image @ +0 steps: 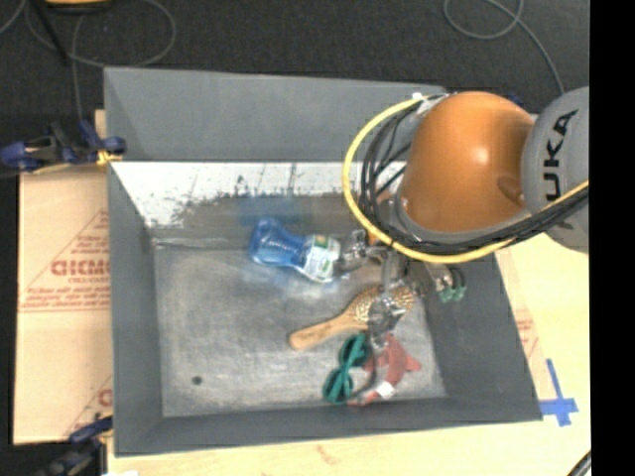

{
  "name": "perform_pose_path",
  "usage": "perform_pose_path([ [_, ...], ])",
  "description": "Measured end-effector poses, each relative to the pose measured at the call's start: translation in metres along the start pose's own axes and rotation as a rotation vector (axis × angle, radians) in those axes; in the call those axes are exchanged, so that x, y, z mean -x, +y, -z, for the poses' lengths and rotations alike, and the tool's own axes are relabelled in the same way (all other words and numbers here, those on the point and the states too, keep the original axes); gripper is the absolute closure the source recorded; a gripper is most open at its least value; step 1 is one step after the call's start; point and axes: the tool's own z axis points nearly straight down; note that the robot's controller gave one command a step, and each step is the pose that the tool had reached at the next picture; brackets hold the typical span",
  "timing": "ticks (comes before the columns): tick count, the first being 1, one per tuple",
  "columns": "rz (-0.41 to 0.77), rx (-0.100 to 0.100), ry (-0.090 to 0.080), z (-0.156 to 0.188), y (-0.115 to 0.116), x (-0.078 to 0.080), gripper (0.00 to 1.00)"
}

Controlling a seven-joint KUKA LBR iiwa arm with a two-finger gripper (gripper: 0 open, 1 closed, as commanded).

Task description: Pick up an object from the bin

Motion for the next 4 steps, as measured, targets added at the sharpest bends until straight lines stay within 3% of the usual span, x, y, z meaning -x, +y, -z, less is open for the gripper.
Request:
perform_pose_path([
  [1,0.074,-0.003,-0.006,-0.029,-0.010,-0.010,0.00],
  [2,0.203,-0.004,-0.004,-0.088,-0.025,-0.012,0.00],
  [3,0.198,-0.001,-0.003,-0.141,-0.030,-0.030,0.00],
  [4,0.510,-0.002,-0.008,-0.160,-0.040,-0.033,1.00],
])
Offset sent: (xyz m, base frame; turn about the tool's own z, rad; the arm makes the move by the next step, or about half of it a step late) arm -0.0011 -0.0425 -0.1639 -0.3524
